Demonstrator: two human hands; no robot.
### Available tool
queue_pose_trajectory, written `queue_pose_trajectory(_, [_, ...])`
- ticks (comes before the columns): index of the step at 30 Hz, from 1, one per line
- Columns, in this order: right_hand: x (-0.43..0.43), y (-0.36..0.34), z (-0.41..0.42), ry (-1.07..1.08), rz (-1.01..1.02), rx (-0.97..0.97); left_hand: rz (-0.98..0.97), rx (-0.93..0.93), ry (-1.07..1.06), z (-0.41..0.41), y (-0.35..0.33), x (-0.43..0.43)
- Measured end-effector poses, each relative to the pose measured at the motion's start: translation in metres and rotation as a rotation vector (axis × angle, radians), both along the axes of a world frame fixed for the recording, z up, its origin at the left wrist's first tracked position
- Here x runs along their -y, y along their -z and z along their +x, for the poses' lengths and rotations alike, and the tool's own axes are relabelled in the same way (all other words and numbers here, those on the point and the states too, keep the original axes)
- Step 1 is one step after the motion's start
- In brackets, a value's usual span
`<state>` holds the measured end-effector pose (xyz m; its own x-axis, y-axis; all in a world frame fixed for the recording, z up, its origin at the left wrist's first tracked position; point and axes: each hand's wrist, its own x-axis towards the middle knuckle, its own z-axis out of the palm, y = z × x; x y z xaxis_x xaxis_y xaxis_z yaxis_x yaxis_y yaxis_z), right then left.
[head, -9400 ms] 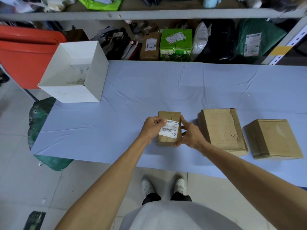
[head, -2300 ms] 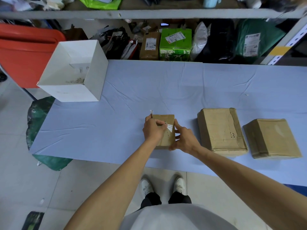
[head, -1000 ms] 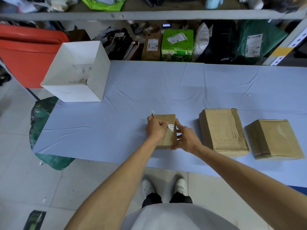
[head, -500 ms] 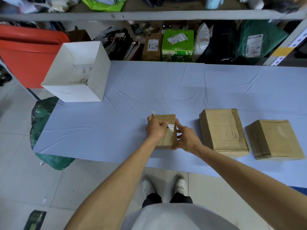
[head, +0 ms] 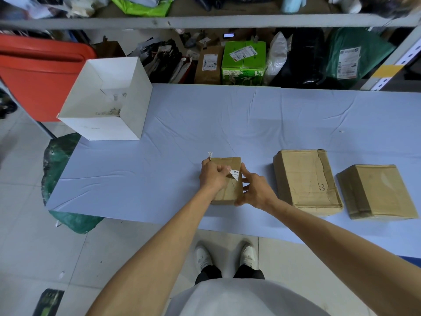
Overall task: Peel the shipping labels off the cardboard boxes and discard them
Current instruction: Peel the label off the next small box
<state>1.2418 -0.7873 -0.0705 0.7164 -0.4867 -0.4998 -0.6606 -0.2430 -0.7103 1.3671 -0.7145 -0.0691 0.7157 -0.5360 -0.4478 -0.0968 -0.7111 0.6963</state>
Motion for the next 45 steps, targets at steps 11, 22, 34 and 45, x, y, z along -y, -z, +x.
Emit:
queue_pose_trajectory(11, [0.0, -0.001, -0.001, -0.013, -0.007, 0.02, -0.007, 0.005, -0.013, 0.0, 0.002, 0.0])
queue_pose_trajectory(22, [0.001, 0.0, -0.002, 0.009, 0.028, 0.032, -0.039, -0.058, -0.077, 0.006, 0.007, 0.002])
queue_pose_trajectory(34, [0.0, 0.005, 0.001, -0.01, 0.001, -0.003, -0.146, -0.134, -0.241, 0.011, 0.002, -0.005])
queue_pose_trajectory(45, [-0.004, 0.003, 0.003, -0.068, 0.027, -0.036, -0.298, -0.141, -0.343, 0.013, 0.002, -0.03])
